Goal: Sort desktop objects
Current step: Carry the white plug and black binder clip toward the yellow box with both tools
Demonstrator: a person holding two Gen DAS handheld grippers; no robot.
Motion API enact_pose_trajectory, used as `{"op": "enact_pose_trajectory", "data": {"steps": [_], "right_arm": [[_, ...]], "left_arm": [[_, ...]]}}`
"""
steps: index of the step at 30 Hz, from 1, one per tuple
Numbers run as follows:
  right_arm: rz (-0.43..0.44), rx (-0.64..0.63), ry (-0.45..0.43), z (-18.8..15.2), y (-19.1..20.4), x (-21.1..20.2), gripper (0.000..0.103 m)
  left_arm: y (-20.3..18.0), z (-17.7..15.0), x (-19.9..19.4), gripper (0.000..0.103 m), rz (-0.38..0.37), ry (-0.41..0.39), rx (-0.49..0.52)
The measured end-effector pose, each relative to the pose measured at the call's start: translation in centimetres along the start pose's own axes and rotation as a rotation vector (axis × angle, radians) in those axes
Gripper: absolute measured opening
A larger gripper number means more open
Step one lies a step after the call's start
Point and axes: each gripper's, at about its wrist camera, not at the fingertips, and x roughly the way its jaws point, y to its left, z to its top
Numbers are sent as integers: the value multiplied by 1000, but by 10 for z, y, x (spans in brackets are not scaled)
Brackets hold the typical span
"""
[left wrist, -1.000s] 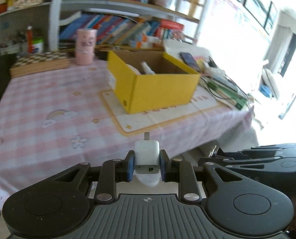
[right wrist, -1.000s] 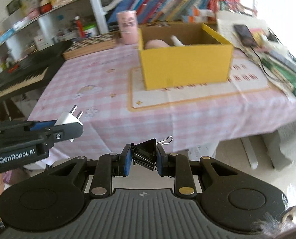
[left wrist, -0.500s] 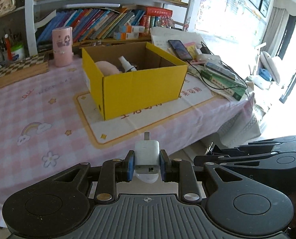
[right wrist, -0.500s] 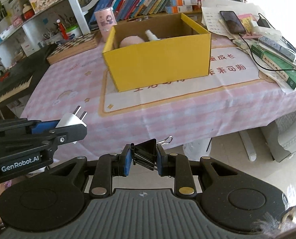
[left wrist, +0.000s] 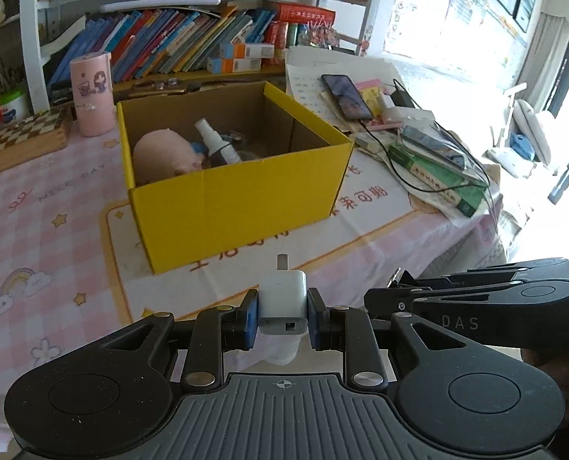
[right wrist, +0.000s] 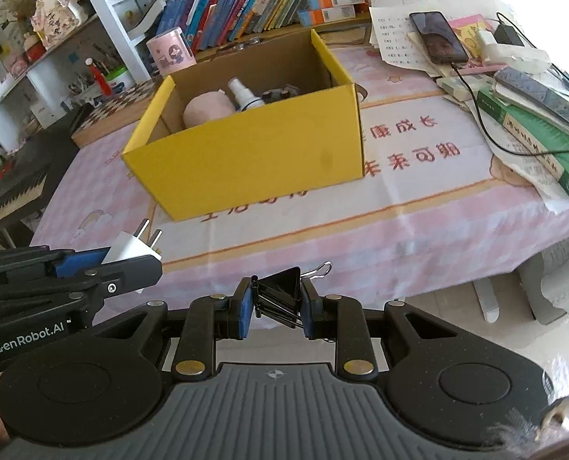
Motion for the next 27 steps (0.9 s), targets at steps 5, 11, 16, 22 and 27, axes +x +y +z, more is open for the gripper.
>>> {"op": "enact_pose_trajectory", "data": {"steps": [5,11,16,22,27], "right_arm": [[32,-27,7,15,-14,9,23],[44,-103,-103,42,-17,8,23],[67,-179,-194,74,-16,10,23],[120,-244,-261,118,-18,23,23],[122,-348,-231,146,-12,58,23]], "left_arm": [[-11,15,9,24,48,-22,-8],[-13,44,11,24,126,-124,-38],[-9,74,20,24,156,-178,-80],[3,103,38,24,232,-205,-66],[24,113,76,24,275,-127,-93]]}}
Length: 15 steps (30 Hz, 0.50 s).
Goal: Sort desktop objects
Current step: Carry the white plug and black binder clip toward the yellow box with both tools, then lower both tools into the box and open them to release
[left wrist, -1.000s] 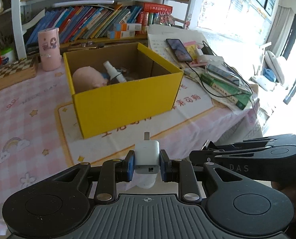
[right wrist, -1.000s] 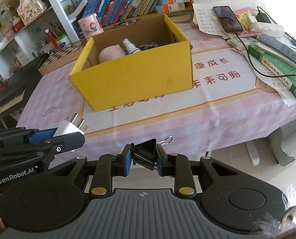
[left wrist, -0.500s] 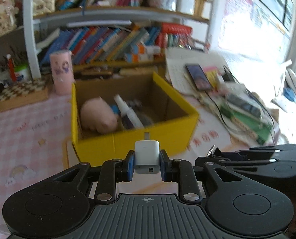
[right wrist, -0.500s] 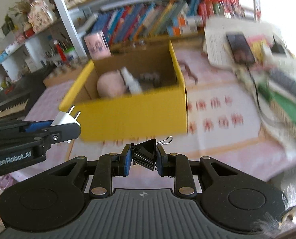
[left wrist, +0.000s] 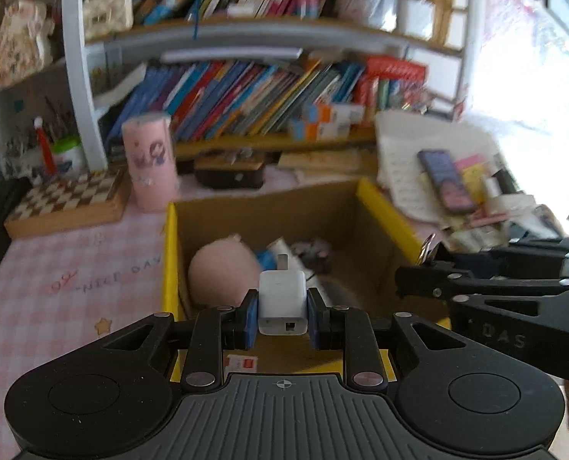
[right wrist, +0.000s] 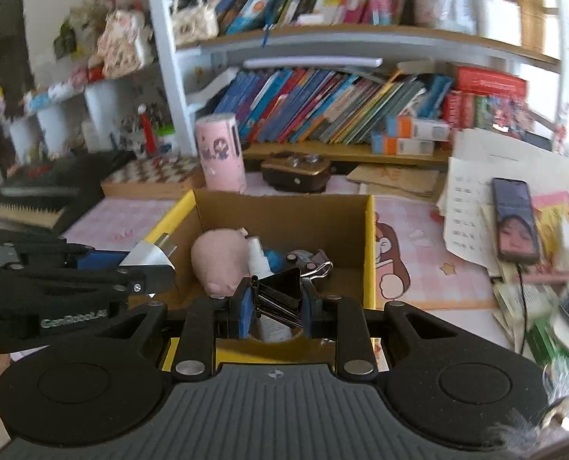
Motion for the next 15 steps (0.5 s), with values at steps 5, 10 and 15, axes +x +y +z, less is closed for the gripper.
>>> {"op": "enact_pose_trajectory", "data": {"steps": [5,10,15], "right_arm": [[19,-63,85,3,-2,42,23],[43,-94,207,4,0,85,23],[73,-149,286,-1,3,106,23]], "left_arm": [[6,-6,43,24,43,94,7],[7,-12,68,24,55,162,33],[9,-13,73,24,61,186,28]]}}
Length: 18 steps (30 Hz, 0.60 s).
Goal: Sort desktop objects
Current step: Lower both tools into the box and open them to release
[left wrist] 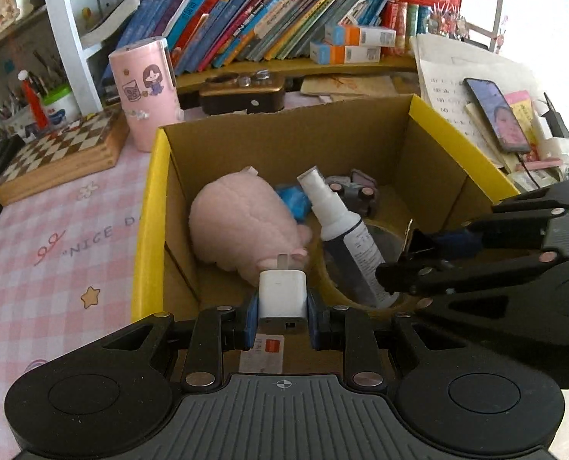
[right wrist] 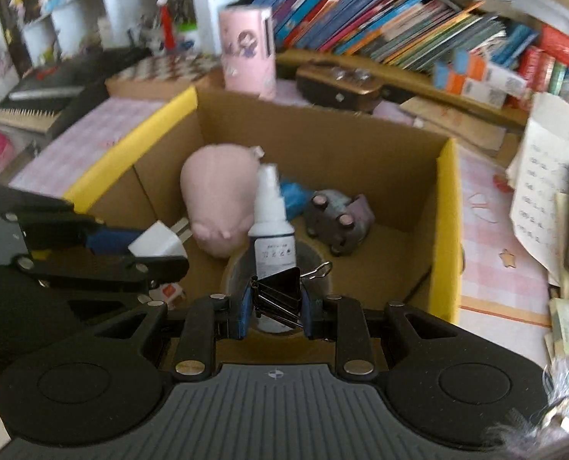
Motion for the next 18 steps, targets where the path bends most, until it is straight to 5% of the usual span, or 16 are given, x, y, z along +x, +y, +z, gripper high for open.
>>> {"op": "enact_pose_trajectory", "data": {"steps": [11,14,16,18], "right_arm": [[-6,-12,1,0,-3,8,25],[-18,6,-32,0,-4,2,37],[-7,25,-53,0,-8,-6,38],[3,36,-79,0,-9,-15,46]], "left_arm": [[-6,0,-4,27,60,-56,34],[-3,0,-16,42,106,-103,13],[1,-2,-28,61,134,-148,-23],[7,-3,-44,67,122,-201,-70]]}}
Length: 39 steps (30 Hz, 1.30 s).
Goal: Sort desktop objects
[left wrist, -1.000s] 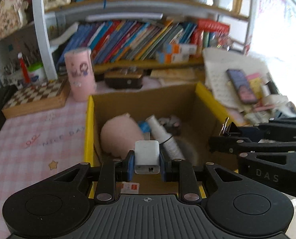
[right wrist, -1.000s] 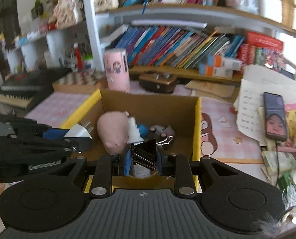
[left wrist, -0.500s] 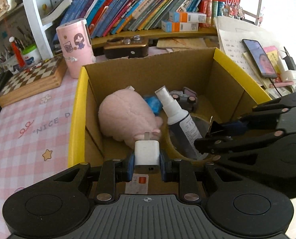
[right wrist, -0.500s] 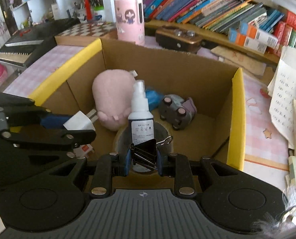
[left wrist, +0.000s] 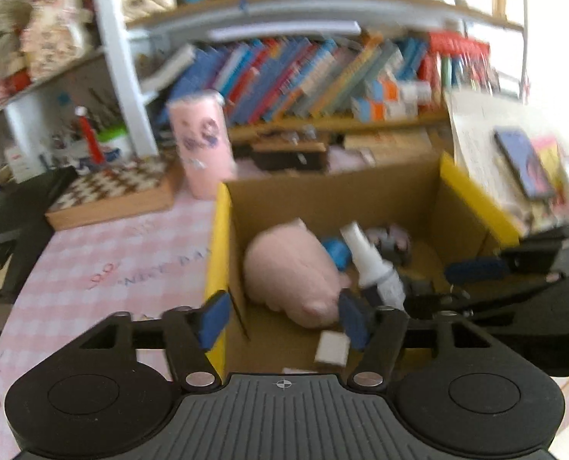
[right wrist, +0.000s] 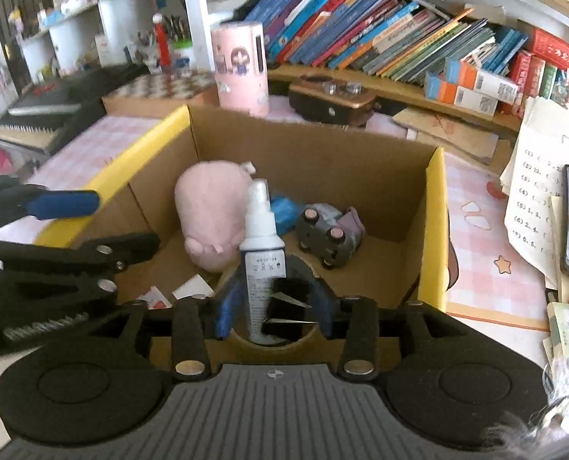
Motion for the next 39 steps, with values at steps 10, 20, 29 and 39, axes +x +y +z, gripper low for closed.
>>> {"op": "enact_pose_trajectory", "data": {"steps": [10,20,29,39], "right_arm": [[-76,37,-249,-2,10,-67,83],[-212,43,-290,-36,24,-90,85],[-255,83,-232,-69,48,-101,89],[-289,240,-228,-111,100,-128,93]], "left_arm": [[21,4,-63,100,73,-179,-58],[32,-31,-90,101,216,-159,20],[65,-69,-116,101,303,-95,-106],[93,-107,-159,101,275,-96,-239]]}}
